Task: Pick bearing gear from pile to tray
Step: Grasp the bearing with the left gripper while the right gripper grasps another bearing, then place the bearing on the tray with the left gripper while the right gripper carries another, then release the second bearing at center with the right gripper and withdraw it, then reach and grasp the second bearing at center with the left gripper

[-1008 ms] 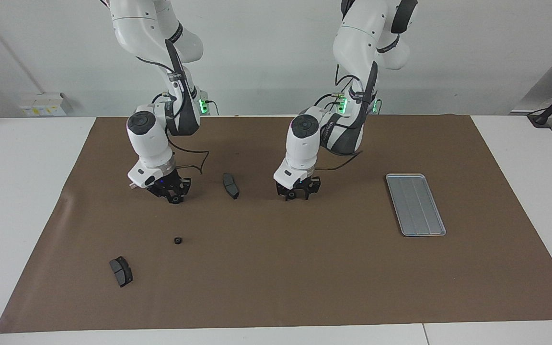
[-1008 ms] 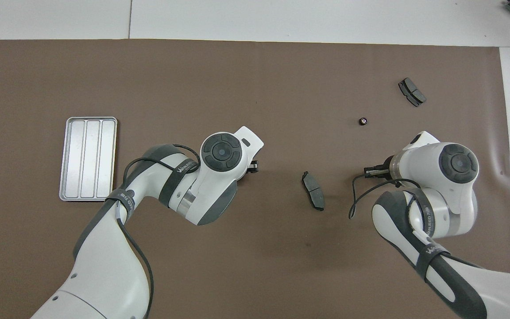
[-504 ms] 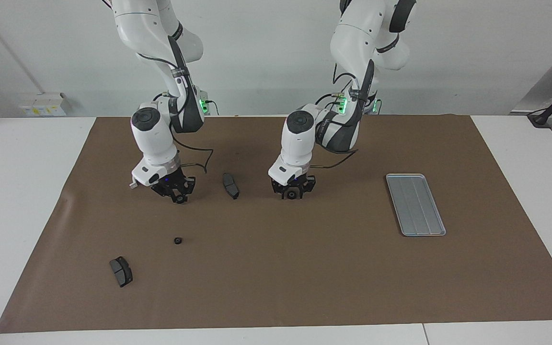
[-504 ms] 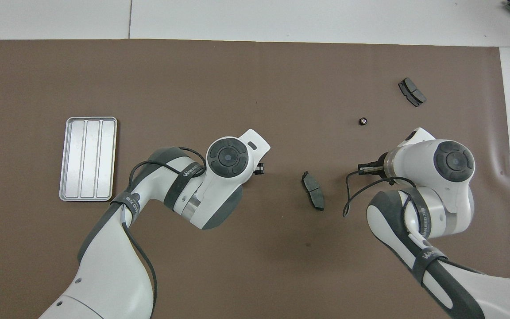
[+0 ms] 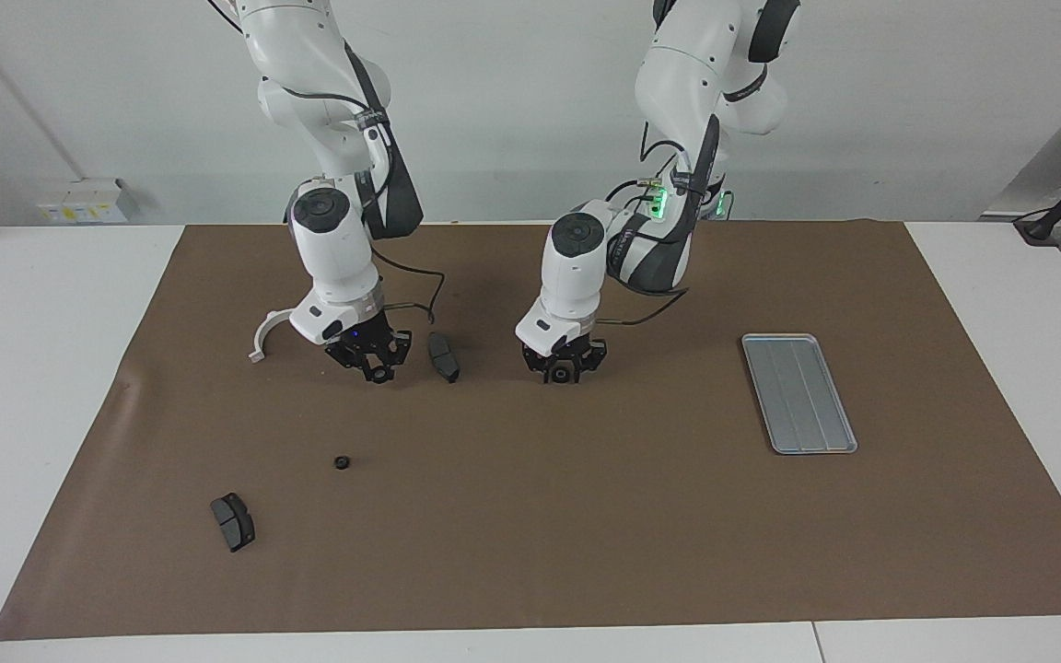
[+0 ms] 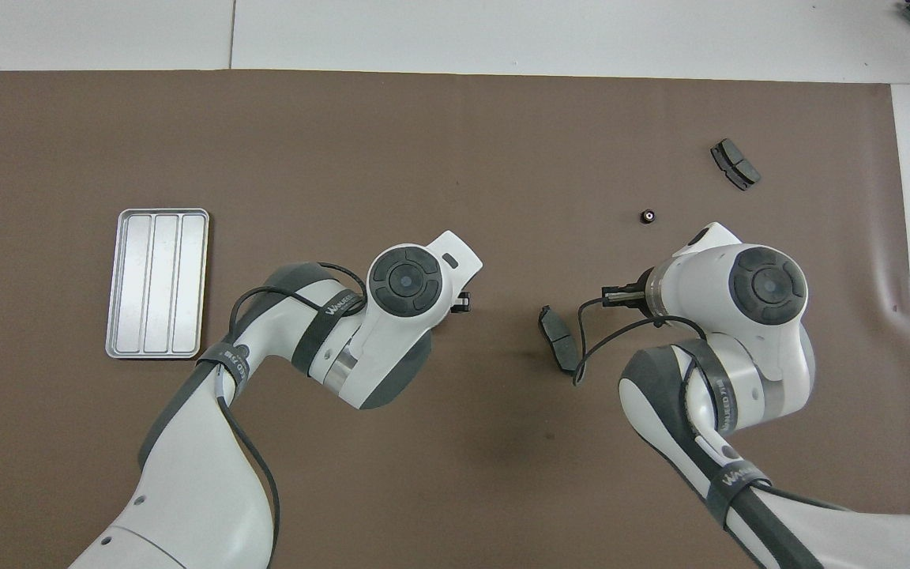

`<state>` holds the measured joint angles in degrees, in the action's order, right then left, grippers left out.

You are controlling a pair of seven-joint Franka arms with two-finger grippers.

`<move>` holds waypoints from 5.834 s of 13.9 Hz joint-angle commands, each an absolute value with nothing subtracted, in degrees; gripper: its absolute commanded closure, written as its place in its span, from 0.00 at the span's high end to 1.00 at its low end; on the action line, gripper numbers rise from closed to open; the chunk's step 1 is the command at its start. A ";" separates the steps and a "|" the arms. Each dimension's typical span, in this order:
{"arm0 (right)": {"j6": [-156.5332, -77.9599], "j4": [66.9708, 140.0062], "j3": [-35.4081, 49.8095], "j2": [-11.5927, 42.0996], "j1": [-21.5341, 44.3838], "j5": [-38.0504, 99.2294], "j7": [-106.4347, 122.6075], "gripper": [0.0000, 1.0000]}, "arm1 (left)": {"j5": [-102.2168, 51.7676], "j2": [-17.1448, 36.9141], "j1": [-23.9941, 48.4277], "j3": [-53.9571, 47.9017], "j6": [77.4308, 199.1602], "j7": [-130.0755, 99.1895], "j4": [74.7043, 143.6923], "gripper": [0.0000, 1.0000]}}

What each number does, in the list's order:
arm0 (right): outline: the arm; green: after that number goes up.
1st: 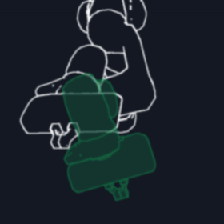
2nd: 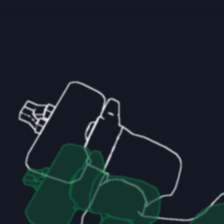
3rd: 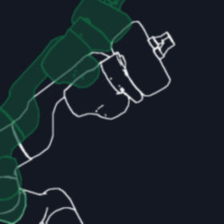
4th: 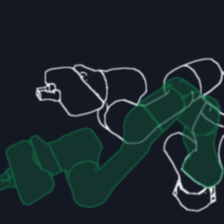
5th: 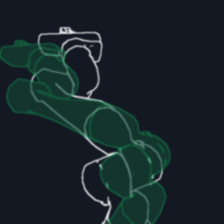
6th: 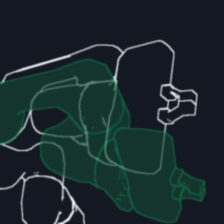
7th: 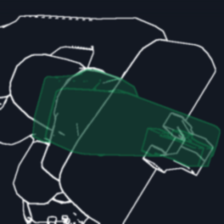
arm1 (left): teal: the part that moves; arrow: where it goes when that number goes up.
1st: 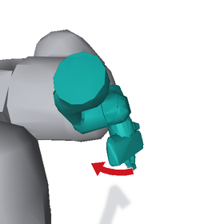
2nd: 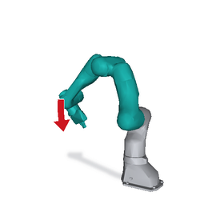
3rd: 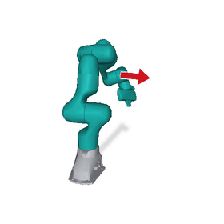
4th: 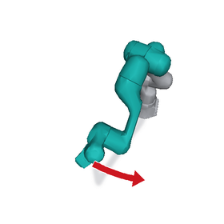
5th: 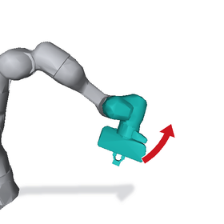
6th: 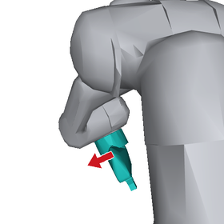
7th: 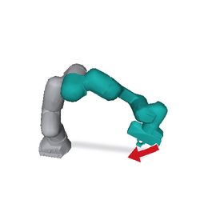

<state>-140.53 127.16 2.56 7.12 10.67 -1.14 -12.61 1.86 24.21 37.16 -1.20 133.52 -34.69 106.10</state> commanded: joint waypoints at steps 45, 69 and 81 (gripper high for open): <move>-137.37 106.08 1.93 20.66 19.71 -2.11 -31.32 1.00 | -1.23 10.02 -5.89 -0.35 134.65 22.76 125.78 0.74; -147.13 106.44 2.02 27.25 4.22 -2.02 -4.83 0.41 | 0.35 24.79 37.44 -0.62 131.56 -38.50 100.97 0.91; -146.43 106.00 2.02 26.81 4.57 -1.76 -5.27 0.04 | 0.35 23.38 39.20 -0.79 134.12 -38.15 107.84 0.68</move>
